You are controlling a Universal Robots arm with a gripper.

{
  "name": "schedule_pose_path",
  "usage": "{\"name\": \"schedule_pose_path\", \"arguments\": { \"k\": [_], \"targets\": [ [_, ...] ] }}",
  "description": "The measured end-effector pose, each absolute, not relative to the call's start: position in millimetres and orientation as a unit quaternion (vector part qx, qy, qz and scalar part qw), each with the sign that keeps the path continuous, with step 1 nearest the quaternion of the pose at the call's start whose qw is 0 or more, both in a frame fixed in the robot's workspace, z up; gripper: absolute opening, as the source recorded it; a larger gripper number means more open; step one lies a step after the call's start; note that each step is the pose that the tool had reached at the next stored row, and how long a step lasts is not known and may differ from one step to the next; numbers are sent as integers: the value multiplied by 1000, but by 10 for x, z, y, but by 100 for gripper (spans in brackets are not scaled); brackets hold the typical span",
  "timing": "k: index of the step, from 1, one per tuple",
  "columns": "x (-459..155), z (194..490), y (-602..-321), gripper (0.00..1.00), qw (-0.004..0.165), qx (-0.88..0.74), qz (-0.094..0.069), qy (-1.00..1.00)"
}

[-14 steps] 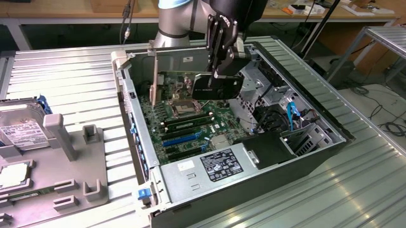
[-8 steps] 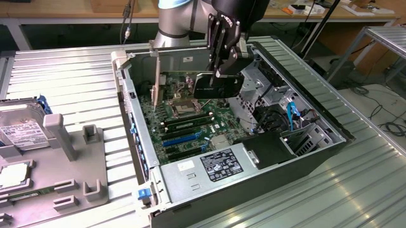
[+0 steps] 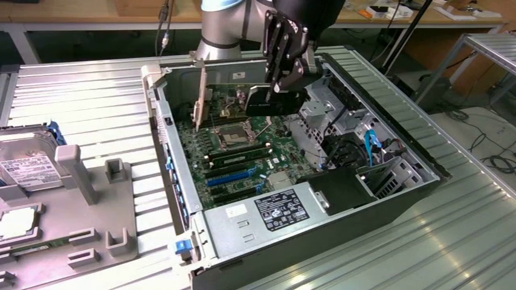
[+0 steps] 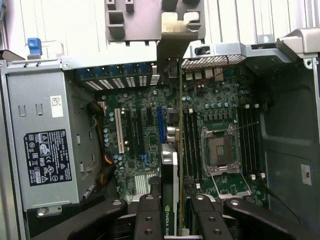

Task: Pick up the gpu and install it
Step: 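Insert the gpu into the slot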

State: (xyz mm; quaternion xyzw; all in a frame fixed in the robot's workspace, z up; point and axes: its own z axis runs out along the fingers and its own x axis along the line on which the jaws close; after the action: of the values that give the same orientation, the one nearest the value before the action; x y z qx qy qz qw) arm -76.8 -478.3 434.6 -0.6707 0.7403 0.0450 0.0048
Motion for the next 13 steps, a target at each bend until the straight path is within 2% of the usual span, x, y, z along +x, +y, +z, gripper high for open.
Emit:
{"name": "schedule_pose_path", "arguments": {
  "k": [13],
  "targets": [
    [-768, 4248, -4777, 27, 13, -693, 37, 720]
  ]
}}
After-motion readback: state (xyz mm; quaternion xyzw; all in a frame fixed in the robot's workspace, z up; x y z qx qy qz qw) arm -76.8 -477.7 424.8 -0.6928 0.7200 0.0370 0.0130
